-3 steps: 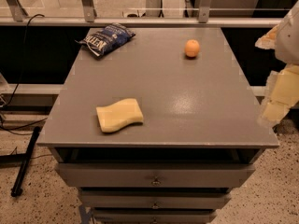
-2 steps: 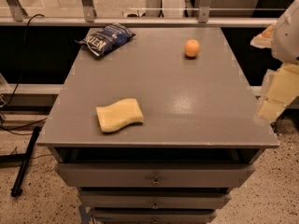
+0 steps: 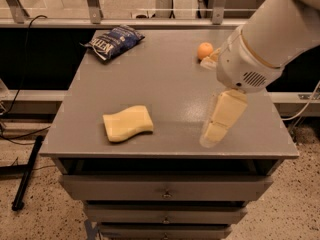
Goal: Move sponge near blue chip bag
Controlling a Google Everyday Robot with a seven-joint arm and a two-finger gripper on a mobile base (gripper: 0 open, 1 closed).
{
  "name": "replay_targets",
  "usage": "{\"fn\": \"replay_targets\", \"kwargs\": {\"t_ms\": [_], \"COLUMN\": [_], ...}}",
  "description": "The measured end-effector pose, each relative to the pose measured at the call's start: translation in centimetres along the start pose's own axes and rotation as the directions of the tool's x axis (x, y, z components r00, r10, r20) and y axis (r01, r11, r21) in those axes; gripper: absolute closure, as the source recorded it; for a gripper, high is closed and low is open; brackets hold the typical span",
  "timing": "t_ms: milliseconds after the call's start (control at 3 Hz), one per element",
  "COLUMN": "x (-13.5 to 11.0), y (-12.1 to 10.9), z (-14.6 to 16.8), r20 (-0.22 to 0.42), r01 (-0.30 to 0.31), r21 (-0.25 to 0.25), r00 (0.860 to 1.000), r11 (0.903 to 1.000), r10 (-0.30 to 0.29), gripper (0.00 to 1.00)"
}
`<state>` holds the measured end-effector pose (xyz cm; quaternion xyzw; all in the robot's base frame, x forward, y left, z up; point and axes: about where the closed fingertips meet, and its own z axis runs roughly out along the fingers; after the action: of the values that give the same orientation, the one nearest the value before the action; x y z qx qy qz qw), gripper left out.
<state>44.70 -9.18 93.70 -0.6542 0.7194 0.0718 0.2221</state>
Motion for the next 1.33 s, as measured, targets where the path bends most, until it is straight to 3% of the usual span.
{"fn": "replay_targets", "kwargs": {"t_ms": [333, 667, 1000, 1333], "x": [-3.6, -6.1, -7.0, -8.1], "y": [0.8, 0.4, -0.5, -0.9], "z": [4.7, 9.5, 11.7, 13.8], "r20": [0.080, 0.160, 0.190, 0.206], "r01": [0.021, 0.010, 0.001, -0.008], "r21": [-0.045, -0.077, -0.095, -0.122], "r00": [0.997, 0.987, 0.982, 0.978], "r11": [0.9988, 0.9969, 0.9955, 0.9925], "r10": [-0.018, 0.003, 0.017, 0.033], "gripper": [0.00, 0.00, 0.00, 0.18]}}
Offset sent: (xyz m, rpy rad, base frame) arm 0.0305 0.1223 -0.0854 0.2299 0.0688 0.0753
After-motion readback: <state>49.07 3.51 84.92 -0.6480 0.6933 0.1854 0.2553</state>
